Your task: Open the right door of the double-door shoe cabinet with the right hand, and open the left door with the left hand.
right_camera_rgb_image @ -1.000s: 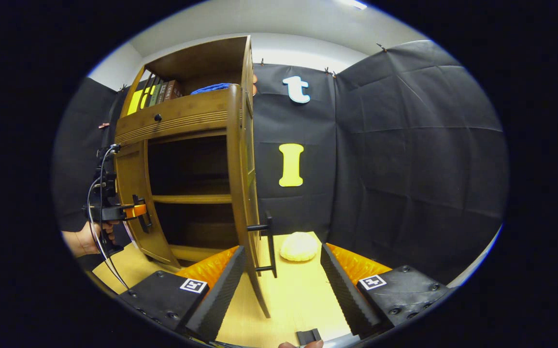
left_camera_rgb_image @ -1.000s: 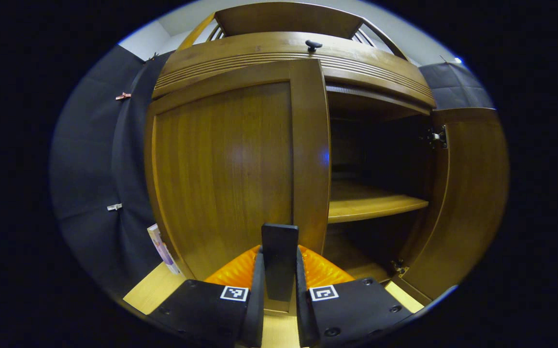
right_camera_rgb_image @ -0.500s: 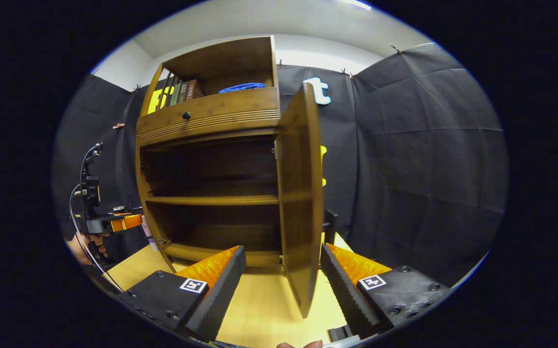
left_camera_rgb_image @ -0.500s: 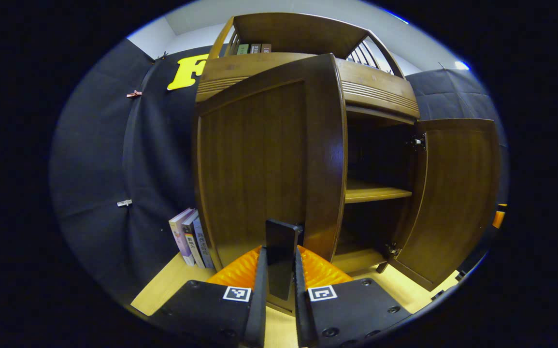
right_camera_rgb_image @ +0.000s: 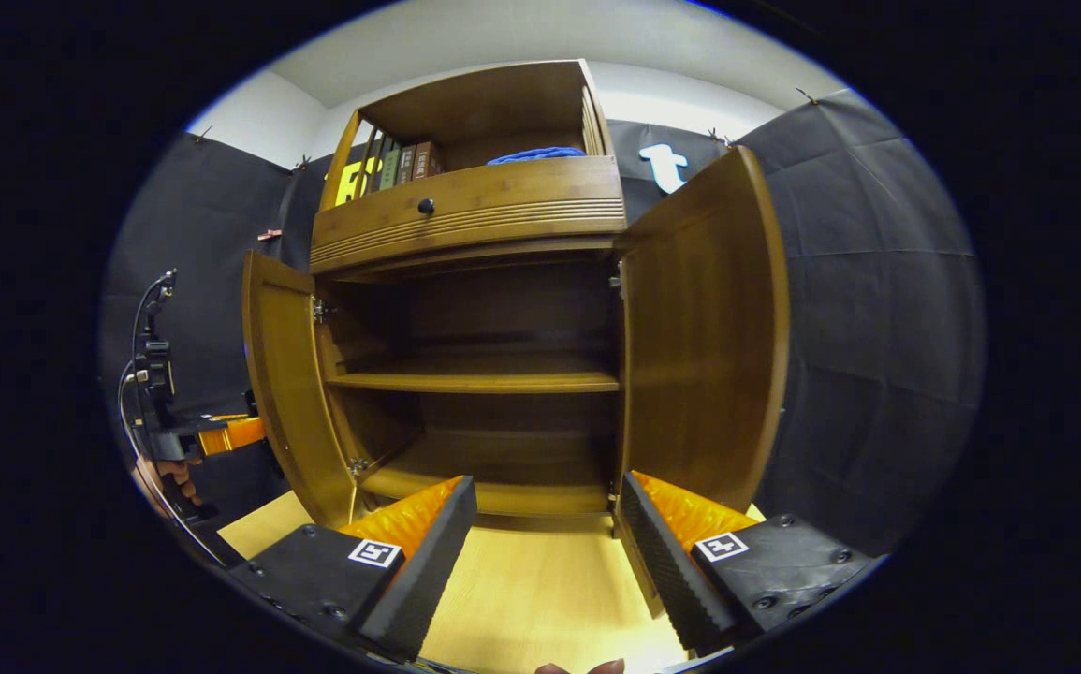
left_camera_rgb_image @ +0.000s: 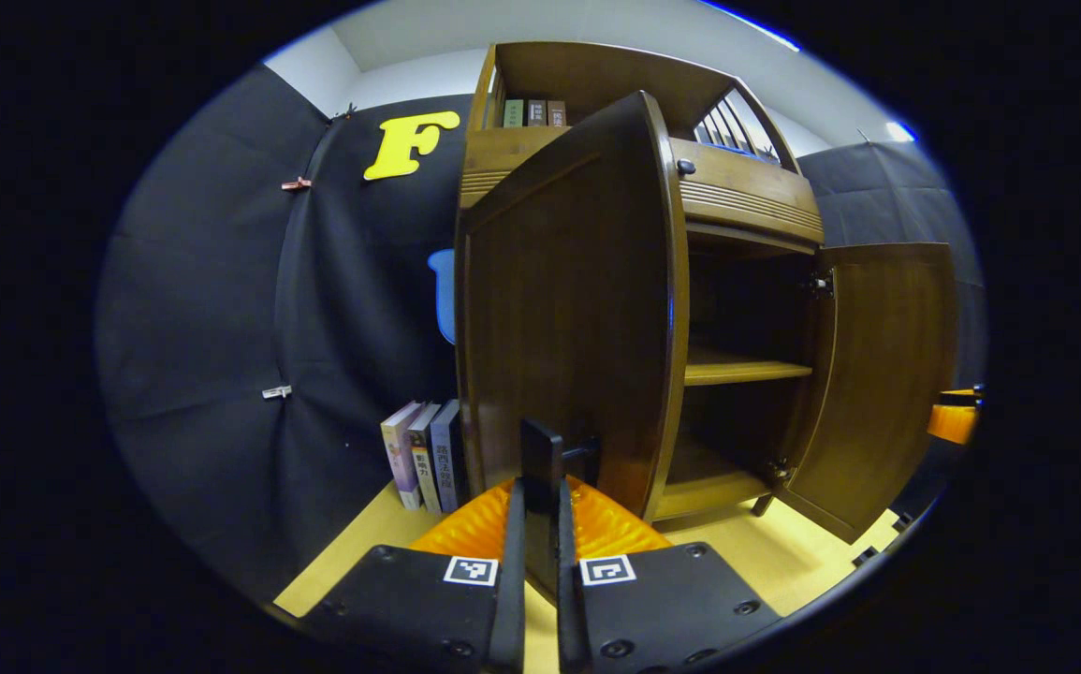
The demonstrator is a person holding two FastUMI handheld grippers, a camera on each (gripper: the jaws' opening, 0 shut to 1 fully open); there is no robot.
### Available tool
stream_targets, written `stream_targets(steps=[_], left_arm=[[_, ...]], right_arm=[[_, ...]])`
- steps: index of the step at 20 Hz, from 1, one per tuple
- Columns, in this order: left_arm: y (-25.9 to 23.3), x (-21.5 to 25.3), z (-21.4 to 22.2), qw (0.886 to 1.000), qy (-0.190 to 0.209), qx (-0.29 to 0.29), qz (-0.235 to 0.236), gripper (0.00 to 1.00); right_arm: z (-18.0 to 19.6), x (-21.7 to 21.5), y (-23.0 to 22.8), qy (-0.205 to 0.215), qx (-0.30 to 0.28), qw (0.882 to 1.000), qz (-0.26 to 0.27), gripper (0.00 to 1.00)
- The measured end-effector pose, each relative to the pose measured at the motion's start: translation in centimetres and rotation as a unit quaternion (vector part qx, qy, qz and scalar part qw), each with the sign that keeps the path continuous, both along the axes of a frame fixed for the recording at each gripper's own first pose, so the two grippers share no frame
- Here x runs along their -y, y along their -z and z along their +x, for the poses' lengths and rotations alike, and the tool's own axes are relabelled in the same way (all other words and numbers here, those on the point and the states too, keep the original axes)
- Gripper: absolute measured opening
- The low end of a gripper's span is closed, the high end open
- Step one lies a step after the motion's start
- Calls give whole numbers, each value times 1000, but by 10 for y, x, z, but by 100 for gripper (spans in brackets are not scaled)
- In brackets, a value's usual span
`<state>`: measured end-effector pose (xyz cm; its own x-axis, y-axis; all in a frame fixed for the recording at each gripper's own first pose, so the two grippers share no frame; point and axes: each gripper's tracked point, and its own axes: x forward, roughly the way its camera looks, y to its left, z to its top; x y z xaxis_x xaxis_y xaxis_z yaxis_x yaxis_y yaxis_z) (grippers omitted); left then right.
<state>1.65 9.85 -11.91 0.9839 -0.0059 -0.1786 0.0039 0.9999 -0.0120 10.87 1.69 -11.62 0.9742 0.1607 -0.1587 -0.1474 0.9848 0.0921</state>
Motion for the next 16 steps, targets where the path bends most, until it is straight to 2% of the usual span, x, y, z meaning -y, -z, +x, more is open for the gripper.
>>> stream_targets(steps=[9,16], left_arm=[[-2,-38,-12,1000,21,15,-14,13],[0,-75,-10,999,-2,16,-29,11]], right_arm=[[3,-12,0,-13,-1,1000,-1,98],[5,-18,3,-17,-7,1000,-1,100]])
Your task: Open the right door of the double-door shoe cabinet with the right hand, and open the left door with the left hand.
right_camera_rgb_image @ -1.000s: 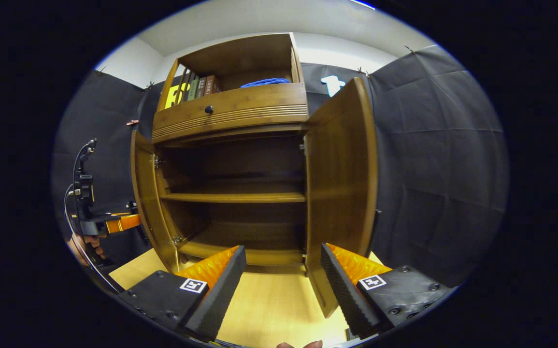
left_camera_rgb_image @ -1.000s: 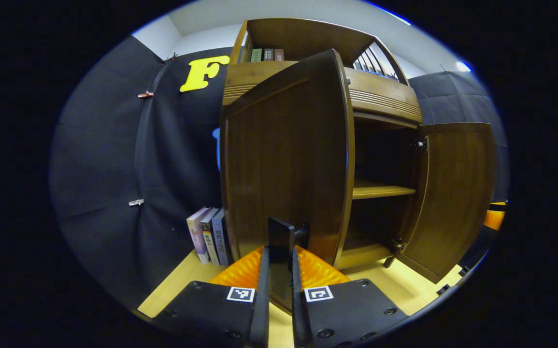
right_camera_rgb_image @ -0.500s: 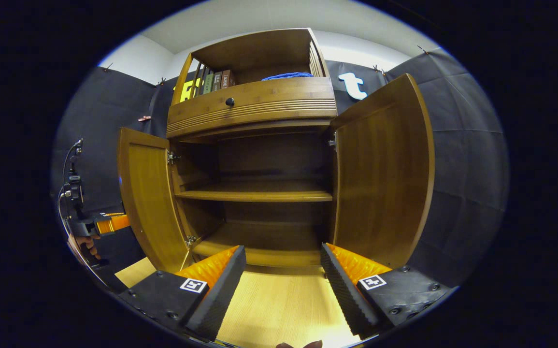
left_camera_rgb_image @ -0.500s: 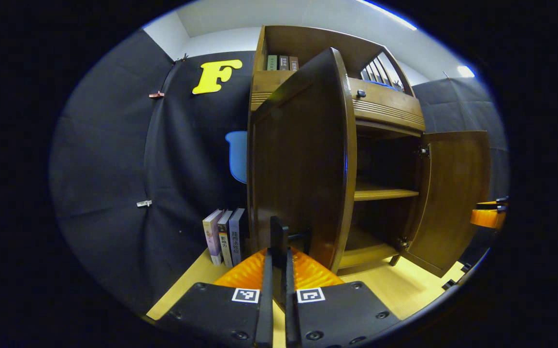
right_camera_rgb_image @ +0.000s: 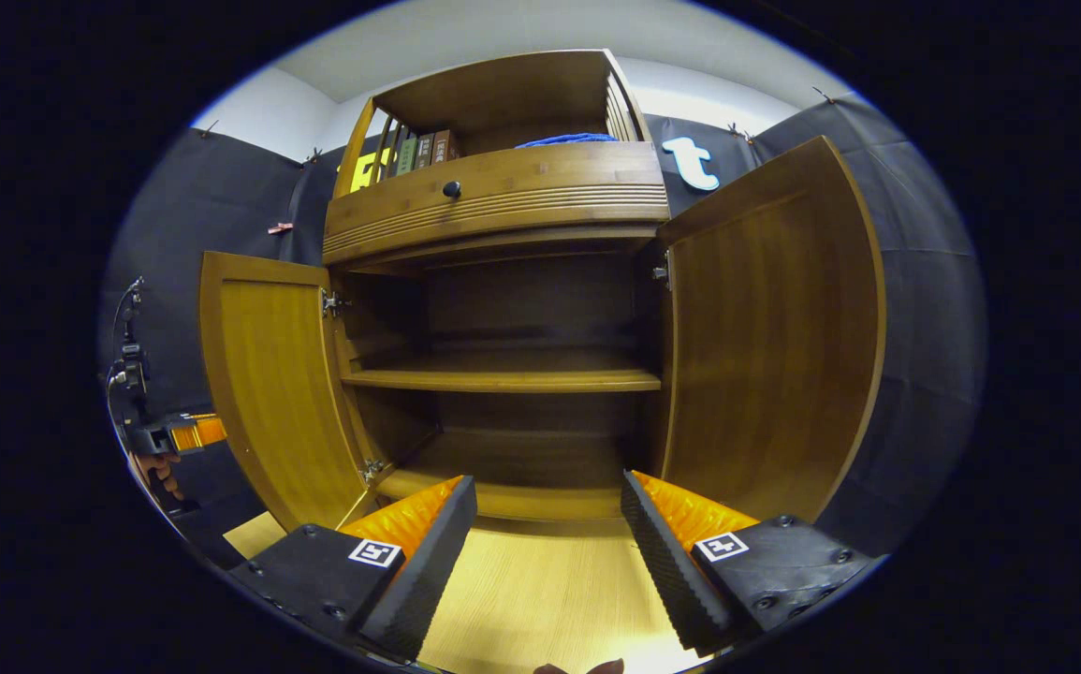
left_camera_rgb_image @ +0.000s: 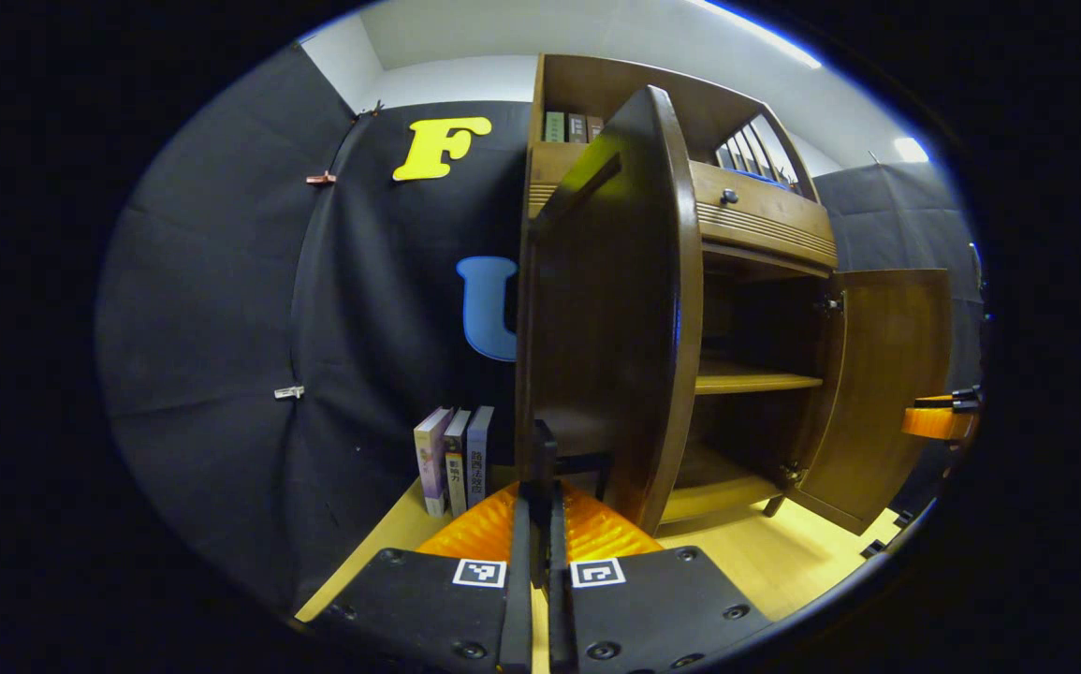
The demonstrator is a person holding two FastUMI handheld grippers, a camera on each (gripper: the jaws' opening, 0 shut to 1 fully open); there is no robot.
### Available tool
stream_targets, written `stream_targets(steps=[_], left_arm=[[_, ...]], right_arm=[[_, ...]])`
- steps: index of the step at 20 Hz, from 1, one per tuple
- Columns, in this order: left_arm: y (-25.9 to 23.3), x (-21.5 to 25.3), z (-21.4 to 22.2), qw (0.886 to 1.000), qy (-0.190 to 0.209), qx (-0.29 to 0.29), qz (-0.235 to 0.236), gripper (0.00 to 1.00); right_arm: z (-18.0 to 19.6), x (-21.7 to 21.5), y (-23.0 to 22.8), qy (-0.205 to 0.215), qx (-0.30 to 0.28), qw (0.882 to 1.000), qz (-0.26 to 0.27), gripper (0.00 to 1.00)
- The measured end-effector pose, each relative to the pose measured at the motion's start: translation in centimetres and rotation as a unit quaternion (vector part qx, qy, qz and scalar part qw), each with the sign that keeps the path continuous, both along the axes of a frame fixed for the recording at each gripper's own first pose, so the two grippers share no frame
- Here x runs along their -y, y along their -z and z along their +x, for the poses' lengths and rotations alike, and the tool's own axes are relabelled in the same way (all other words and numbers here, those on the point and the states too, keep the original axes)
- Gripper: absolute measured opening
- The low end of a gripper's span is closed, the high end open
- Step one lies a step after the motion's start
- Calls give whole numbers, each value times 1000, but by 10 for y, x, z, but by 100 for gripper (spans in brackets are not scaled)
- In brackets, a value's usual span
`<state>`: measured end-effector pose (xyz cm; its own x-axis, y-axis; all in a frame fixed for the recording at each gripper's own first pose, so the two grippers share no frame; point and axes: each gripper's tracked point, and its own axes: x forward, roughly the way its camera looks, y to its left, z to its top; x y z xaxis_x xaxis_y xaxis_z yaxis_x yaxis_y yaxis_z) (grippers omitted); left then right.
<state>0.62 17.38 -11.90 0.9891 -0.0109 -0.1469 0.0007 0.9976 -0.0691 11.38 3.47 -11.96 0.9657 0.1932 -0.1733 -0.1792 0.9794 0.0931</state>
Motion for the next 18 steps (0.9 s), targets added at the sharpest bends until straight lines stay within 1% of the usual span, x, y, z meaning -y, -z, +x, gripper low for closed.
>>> stream_targets(steps=[3,4,5,8,11,15,16,18], left_arm=[[0,-17,3,1000,-6,0,-5,11],[-1,-20,2,1000,-2,3,-8,12],[0,-22,2,1000,3,4,-12,7],[-1,-22,2,1000,14,8,-16,9],[0,-23,3,1000,11,8,-18,10],[0,-23,1,1000,1,4,2,10],[-2,-23,-2,1000,0,5,7,10],[-5,-22,-10,1000,-1,7,11,10]], right_arm=[[1,-1,-1,1,1,1000,4,98],[2,-1,0,2,2,1000,4,98],[3,0,0,4,4,1000,3,98],[5,1,-2,11,4,1000,5,98],[6,0,-2,14,2,1000,9,98],[7,0,-2,13,-1,1000,10,98],[7,-1,-3,11,-1,1000,10,100],[5,-2,-4,8,-2,1000,9,100]])
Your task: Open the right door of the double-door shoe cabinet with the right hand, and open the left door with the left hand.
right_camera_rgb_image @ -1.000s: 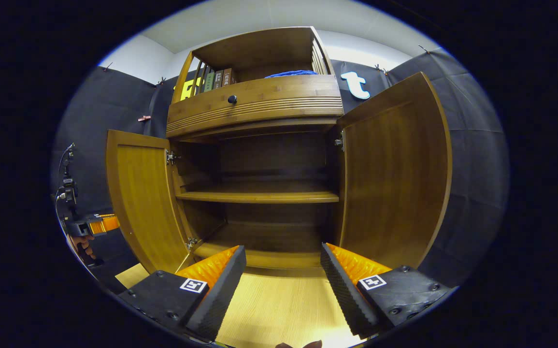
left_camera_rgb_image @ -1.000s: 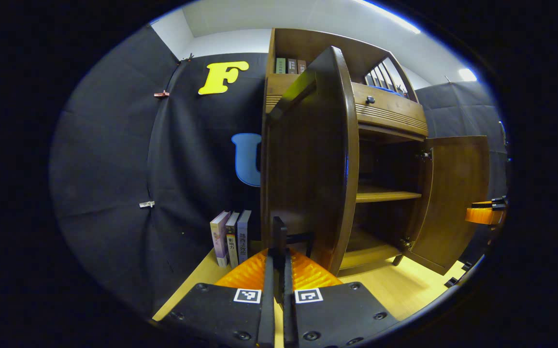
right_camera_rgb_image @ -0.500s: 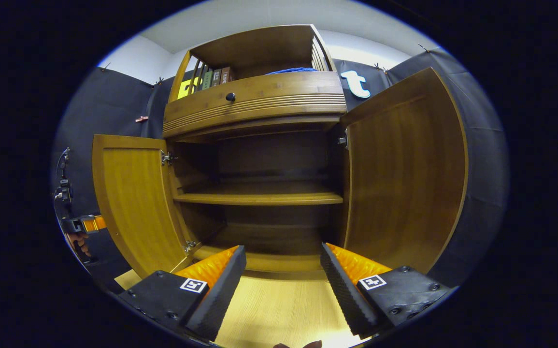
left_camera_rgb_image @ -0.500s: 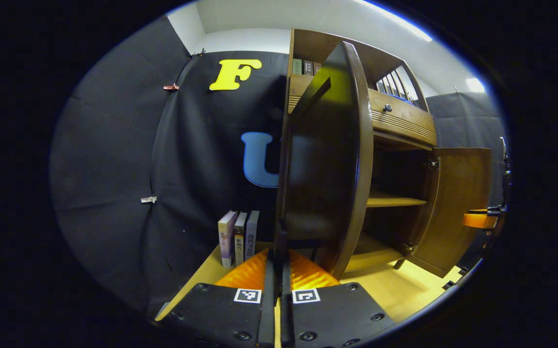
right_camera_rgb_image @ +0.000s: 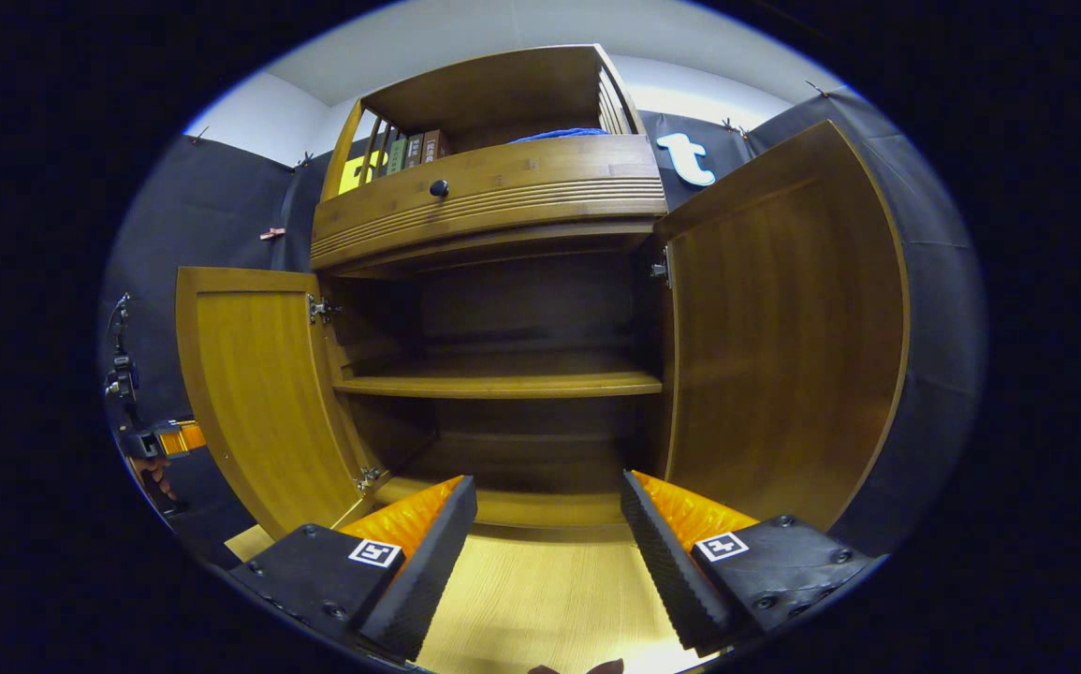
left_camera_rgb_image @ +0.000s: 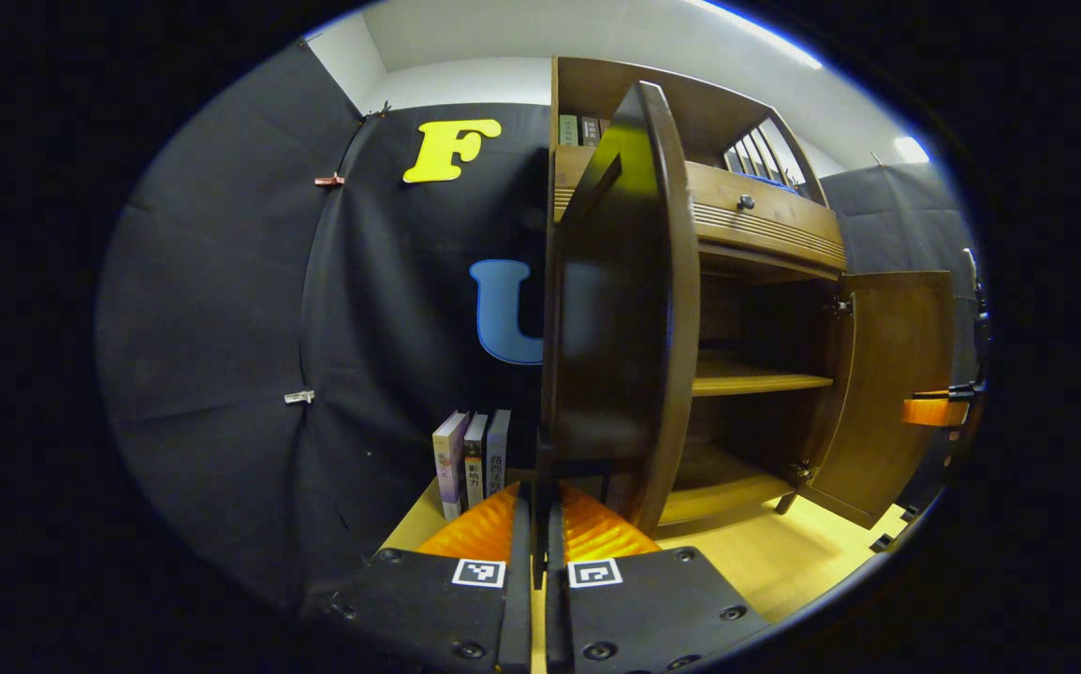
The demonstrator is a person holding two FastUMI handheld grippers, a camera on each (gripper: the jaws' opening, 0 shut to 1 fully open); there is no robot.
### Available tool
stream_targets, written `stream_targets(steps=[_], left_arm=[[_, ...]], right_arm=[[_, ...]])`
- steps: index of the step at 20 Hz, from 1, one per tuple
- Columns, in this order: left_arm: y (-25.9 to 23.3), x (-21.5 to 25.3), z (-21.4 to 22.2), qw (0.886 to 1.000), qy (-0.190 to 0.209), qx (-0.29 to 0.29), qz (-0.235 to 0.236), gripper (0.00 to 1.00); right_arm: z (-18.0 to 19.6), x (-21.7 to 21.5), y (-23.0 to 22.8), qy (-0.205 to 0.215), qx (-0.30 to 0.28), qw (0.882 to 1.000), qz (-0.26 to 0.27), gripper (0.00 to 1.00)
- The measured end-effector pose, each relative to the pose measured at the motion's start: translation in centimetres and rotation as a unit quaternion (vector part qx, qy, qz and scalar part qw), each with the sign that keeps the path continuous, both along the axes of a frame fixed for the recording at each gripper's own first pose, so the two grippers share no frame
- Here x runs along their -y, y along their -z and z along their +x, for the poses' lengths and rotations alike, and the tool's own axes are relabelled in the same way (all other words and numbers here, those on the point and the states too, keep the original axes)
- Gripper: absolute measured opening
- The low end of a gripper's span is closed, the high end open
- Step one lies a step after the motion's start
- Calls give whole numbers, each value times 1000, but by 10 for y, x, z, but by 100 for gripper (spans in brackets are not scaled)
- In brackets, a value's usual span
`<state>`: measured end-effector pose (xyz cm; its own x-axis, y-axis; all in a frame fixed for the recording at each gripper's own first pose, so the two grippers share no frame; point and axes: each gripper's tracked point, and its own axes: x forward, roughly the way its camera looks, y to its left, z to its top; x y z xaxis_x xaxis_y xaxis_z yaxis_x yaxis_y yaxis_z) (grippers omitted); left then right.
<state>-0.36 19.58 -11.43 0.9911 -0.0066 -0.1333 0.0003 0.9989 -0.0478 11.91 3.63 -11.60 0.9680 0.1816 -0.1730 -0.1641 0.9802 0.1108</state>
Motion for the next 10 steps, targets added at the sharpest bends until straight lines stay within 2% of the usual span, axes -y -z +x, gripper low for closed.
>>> stream_targets(steps=[3,4,5,10], left_arm=[[-1,-7,-14,1000,-11,-1,1,16],[-1,-13,-18,1000,-23,-4,4,24],[1,-17,-23,999,-33,-7,6,29],[-5,-27,-52,998,-63,-5,16,96]], right_arm=[[-1,-1,-1,-4,0,1000,-1,98],[-2,-1,-1,-5,0,1000,-1,100],[-3,-1,-1,-5,1,1000,0,98],[-4,-2,-2,-5,3,1000,-2,98]])
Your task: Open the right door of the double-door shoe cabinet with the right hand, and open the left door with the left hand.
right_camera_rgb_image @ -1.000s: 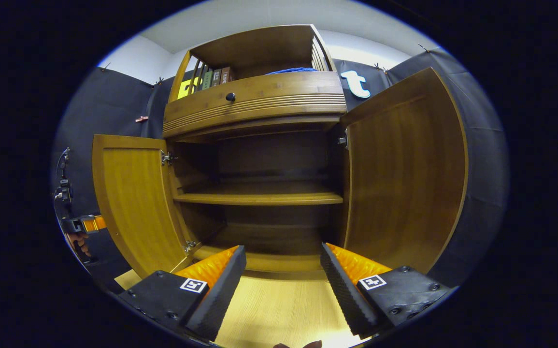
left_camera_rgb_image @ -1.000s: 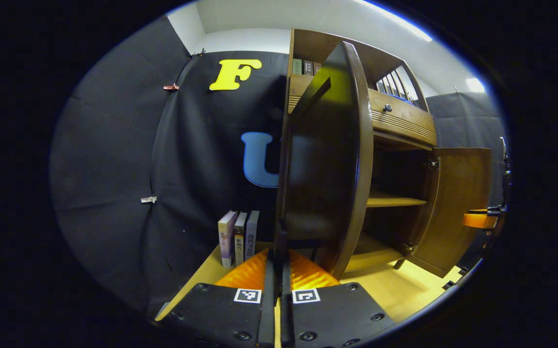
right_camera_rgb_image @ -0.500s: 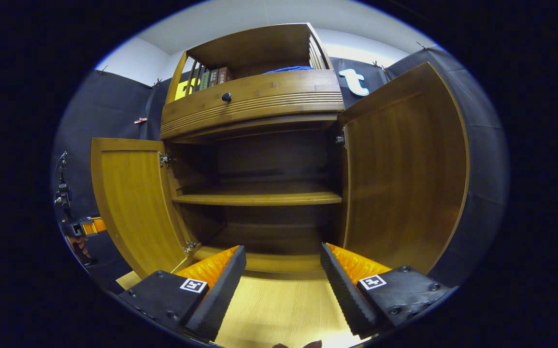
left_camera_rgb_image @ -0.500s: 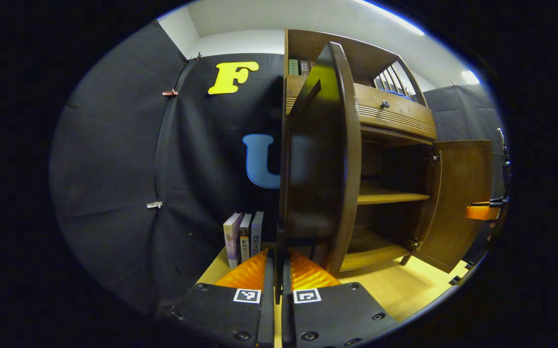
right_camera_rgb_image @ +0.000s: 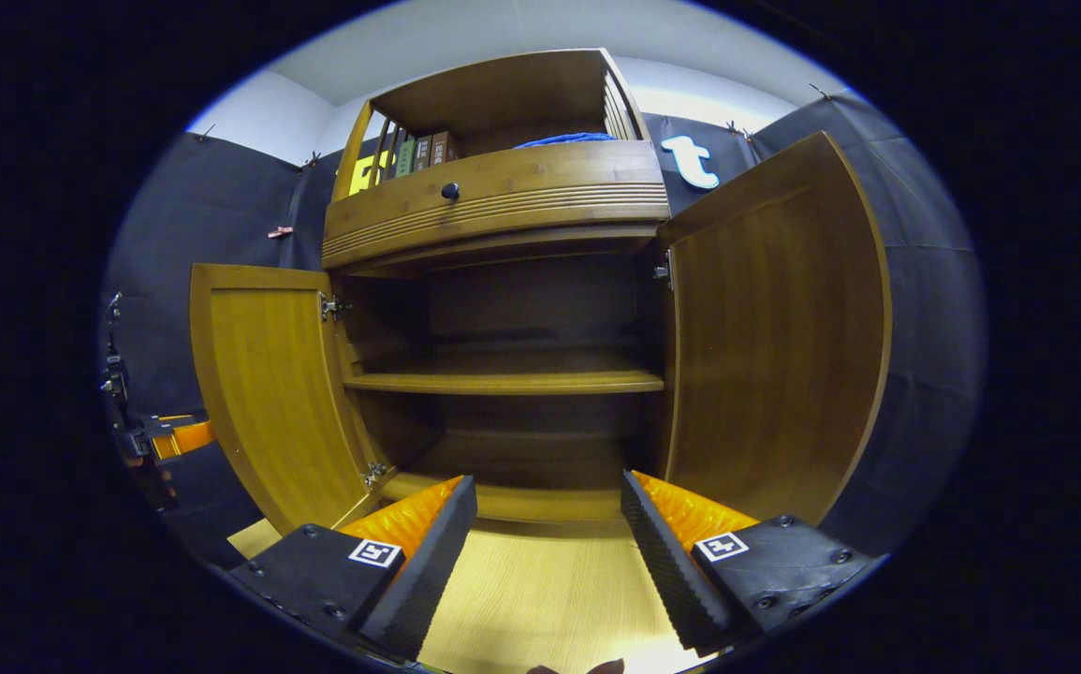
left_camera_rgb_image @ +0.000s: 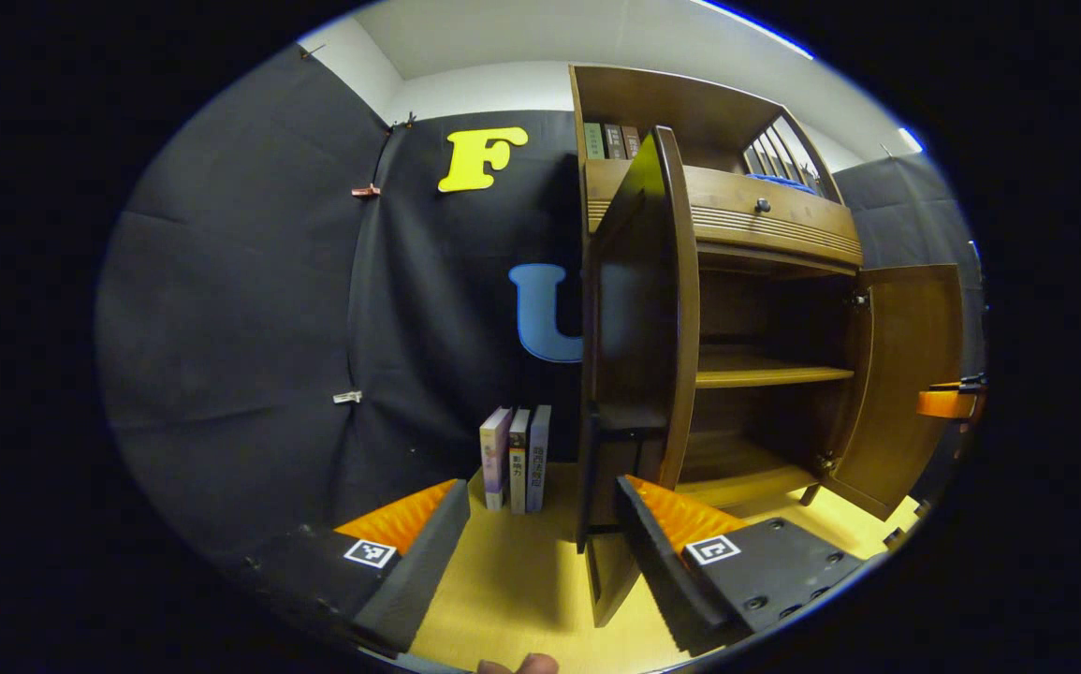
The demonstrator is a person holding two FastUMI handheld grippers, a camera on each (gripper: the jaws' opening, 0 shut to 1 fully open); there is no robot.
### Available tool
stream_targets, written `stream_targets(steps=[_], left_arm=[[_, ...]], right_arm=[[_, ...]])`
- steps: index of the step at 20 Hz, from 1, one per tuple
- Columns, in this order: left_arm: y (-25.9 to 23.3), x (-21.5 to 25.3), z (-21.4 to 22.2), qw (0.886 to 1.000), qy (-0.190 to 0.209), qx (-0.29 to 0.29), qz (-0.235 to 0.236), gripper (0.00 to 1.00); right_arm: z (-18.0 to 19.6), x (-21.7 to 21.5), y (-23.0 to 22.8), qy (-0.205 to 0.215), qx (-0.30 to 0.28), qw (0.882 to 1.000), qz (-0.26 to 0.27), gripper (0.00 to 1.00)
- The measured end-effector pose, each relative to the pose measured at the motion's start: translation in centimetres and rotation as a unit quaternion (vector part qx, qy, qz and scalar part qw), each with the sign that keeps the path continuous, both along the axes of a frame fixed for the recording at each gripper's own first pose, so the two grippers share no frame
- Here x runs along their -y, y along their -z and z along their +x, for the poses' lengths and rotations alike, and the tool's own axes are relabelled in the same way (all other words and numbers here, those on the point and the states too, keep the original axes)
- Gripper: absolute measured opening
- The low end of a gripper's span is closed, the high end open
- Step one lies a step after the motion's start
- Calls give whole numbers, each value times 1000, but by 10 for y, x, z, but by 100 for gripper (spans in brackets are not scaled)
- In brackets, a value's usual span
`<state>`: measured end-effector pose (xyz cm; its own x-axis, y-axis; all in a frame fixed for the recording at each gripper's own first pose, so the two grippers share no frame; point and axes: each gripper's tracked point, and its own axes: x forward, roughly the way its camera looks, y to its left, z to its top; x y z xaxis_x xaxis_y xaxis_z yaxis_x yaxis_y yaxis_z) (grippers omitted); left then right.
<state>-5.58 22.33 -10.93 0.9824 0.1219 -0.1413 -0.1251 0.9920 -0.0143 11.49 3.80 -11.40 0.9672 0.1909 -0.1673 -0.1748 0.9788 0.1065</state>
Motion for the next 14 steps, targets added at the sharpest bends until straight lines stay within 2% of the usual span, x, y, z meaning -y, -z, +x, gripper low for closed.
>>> stream_targets(steps=[6,8,14], left_arm=[[-23,11,-21,1000,-6,19,6,97],[-29,22,-22,1000,-3,23,8,97],[-44,66,-6,999,38,32,4,97]], right_arm=[[1,4,-6,11,16,1000,-10,100],[3,7,-9,19,24,999,-15,98],[10,14,-20,38,46,998,-26,100]])
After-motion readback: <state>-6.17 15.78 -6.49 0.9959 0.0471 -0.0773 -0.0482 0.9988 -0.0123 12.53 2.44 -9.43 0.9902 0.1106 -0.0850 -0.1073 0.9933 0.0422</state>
